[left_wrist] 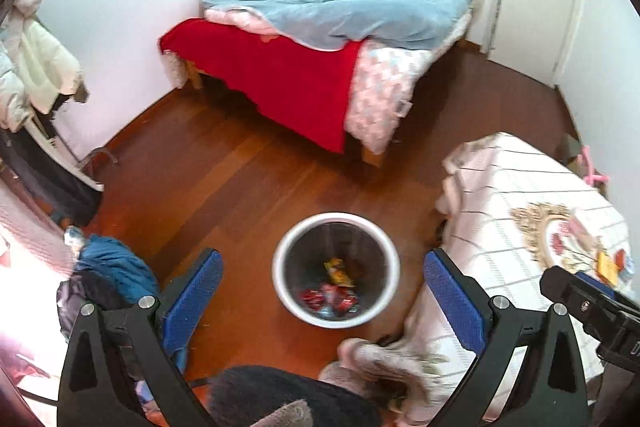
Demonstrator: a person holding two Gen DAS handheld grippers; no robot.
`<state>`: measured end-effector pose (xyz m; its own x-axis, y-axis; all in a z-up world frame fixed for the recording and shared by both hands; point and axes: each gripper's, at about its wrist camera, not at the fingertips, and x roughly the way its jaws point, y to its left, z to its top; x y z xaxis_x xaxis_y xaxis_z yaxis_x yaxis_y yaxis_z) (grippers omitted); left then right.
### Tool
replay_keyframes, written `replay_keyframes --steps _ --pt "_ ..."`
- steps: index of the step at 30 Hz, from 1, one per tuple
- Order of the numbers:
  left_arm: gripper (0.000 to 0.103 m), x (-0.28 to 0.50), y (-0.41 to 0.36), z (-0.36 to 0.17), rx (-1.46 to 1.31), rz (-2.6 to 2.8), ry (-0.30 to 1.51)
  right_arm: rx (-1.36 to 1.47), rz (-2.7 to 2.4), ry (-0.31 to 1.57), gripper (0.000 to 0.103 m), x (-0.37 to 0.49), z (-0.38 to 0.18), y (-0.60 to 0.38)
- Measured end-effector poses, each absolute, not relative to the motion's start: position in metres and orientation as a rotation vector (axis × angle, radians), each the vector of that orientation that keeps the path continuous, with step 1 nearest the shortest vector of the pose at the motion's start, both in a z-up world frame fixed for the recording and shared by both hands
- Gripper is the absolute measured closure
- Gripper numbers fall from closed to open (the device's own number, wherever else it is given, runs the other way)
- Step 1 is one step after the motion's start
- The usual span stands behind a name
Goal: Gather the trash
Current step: 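Move both tools back toward the table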
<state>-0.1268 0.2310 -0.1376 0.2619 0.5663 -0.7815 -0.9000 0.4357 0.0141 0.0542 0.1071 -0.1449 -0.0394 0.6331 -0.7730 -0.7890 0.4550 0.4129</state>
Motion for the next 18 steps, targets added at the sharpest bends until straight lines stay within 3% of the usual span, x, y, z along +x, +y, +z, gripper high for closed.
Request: replay_keyframes --steps 8,18 --pt "0.0 -0.008 0.181 -0.18 -0.473 0.871 0.922 -0.065 0.905 1.166 0.0 0.149 -0.155 -0.001" --pt "0.0 0.168 0.099 -0.239 -0.362 0.64 1.093 0.249 0.3 1.287 0.0 0.358 -0.233 -0.172"
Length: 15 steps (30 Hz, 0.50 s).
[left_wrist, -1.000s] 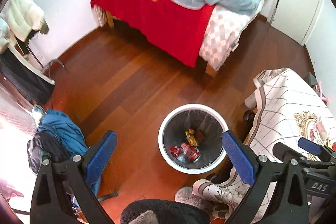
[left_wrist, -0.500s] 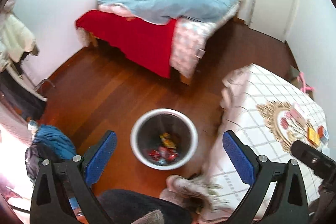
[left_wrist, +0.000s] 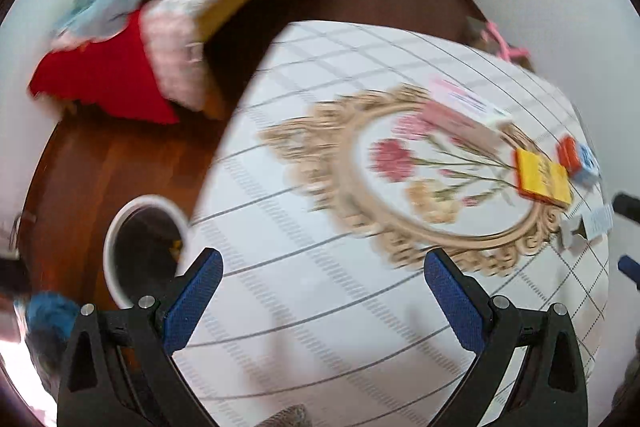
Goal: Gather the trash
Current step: 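Move both tools back toward the table, then grasp the pink toothpaste box with the left tool while the right tool grasps the grey-white box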
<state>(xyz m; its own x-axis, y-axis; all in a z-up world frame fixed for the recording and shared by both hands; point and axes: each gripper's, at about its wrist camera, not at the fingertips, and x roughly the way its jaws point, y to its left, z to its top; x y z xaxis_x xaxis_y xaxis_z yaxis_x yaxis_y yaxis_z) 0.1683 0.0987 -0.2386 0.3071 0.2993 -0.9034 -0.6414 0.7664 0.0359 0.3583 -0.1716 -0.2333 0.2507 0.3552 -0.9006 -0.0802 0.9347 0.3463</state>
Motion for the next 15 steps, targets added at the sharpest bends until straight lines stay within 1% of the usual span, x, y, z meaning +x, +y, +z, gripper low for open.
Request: replay_keyframes --steps 2,4,6,7,8,9,11,13,15 --pt "0.0 0.195 0.087 -0.245 -0.318 0.613 1.121 0.29 0.236 1.308 0.0 0.383 -0.247 -0.186" --pt "0.0 0.218 0.086 -0.25 -0.33 0.592 1.142 0.319 0.178 1.339 0.002 0.404 -0.265 -0.197" --pt "0.0 0.236 0.092 -0.254 -0.384 0.577 1.163 0.373 0.144 1.38 0.01 0.419 -0.283 -0.204" --pt "0.0 0.243 0.098 -0.255 -0.418 0.569 1.169 0.392 0.132 1.396 0.012 0.424 -0.29 -0.206" --pt "0.0 0.253 0.105 -0.257 -0.458 0.561 1.174 0.402 0.126 1.403 0.017 0.428 -0.294 -0.21" --pt "0.0 0.263 0.111 -0.258 -0.496 0.556 1.179 0.409 0.113 1.41 0.027 0.434 -0.299 -0.21" --pt "0.001 0.282 0.125 -0.261 -0.567 0.551 1.186 0.391 0.095 1.391 0.037 0.438 -0.299 -0.211" --pt "0.001 0.301 0.139 -0.264 -0.663 0.542 1.191 0.361 0.082 1.367 0.053 0.446 -0.295 -0.208" --pt "0.001 0.313 0.15 -0.267 -0.766 0.53 1.185 0.327 0.052 1.352 0.055 0.455 -0.29 -0.205"
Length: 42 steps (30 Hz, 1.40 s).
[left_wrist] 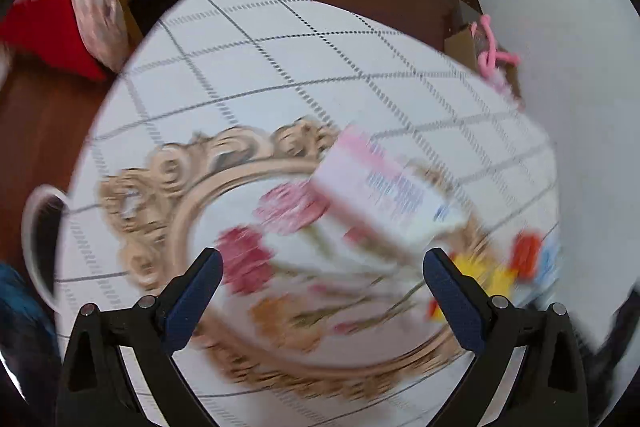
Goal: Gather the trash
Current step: 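Grasp the pink toothpaste box with the left tool while the right tool grasps the grey-white box, then lift both boxes and carry them over the bin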
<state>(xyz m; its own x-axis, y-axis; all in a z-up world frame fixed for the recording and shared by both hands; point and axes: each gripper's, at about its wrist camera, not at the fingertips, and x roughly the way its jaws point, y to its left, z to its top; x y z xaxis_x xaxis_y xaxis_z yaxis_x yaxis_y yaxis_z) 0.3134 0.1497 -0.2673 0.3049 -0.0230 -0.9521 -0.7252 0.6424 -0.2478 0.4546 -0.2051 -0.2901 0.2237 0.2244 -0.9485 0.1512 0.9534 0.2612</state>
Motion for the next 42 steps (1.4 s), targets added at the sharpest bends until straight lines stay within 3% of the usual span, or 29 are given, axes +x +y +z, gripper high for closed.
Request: replay_keyframes --steps 6,7,9,11,17,23,26,30,32,34,37,38,40,42 --pt "0.005 0.352 0.165 -0.291 -0.988 0.503 1.206 0.275 0.019 1.368 0.06 0.473 -0.295 -0.196" --pt "0.009 0.358 0.164 -0.296 -0.987 0.506 1.219 0.269 0.017 1.365 0.06 0.473 -0.295 -0.195" --pt "0.027 0.365 0.161 -0.303 -0.964 0.521 1.256 0.25 0.018 1.367 0.06 0.474 -0.296 -0.19" --pt "0.037 0.368 0.154 -0.302 -0.92 0.524 1.256 0.246 0.026 1.368 0.06 0.474 -0.296 -0.191" --pt "0.049 0.367 0.13 -0.285 -0.594 0.424 1.271 0.246 0.112 1.382 0.062 0.462 -0.296 -0.191" --pt "0.049 0.351 0.097 -0.292 -0.236 0.274 1.377 0.126 0.262 1.435 0.063 0.437 -0.298 -0.179" --pt "0.049 0.342 0.096 -0.305 -0.245 0.277 1.399 0.043 0.305 1.474 0.062 0.426 -0.301 -0.171" --pt "0.049 0.329 0.091 -0.312 -0.284 0.328 1.367 0.027 0.297 1.463 0.047 0.412 -0.295 -0.173" --pt "0.049 0.321 0.085 -0.312 -0.31 0.345 1.34 0.021 0.289 1.454 0.046 0.405 -0.293 -0.173" --pt "0.058 0.313 0.078 -0.311 -0.308 0.361 1.315 0.013 0.293 1.451 0.046 0.398 -0.293 -0.171" --pt "0.059 0.29 0.066 -0.305 -0.291 0.381 1.276 -0.007 0.274 1.436 0.046 0.395 -0.297 -0.168" --pt "0.059 0.28 0.058 -0.299 -0.278 0.392 1.253 -0.005 0.27 1.433 0.048 0.395 -0.298 -0.167" --pt "0.059 0.263 0.05 -0.29 -0.266 0.404 1.219 -0.021 0.26 1.406 0.064 0.392 -0.299 -0.167" --pt "0.059 0.255 0.059 -0.275 -0.259 0.416 1.188 -0.003 0.275 1.392 0.065 0.387 -0.297 -0.169"
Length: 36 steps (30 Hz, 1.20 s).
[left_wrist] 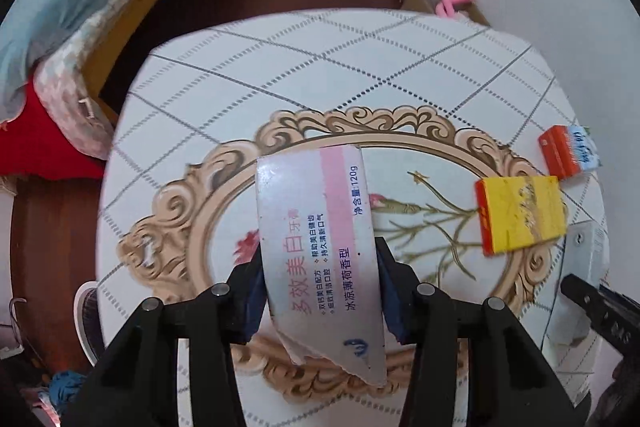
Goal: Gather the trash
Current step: 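Lift both boxes and carry them over the bin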
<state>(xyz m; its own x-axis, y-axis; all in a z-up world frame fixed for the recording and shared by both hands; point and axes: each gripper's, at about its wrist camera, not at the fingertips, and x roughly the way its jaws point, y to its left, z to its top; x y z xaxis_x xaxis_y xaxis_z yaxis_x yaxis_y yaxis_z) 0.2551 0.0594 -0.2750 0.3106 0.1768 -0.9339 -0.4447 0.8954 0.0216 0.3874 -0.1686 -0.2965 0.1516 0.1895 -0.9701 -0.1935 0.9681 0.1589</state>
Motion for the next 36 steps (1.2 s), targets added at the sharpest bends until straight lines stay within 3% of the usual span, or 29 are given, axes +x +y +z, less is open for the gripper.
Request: replay_keyframes --steps 10,22,29,36 --pt "0.059 0.18 0.085 -0.183 -0.261 0.464 0.977 0.037 0.451 1.233 0.066 0.336 -0.222 -0.14" --pt "0.059 0.032 0.149 -0.102 -0.255 0.642 0.823 0.0 0.857 1.092 0.066 0.214 -0.124 -0.018" --pt "0.059 -0.047 0.22 -0.113 -0.315 0.794 0.826 -0.067 1.074 1.115 0.066 0.134 -0.12 0.086" --pt "0.059 -0.089 0.303 -0.183 -0.473 0.835 0.912 -0.206 1.147 1.2 0.066 0.076 -0.185 0.191"
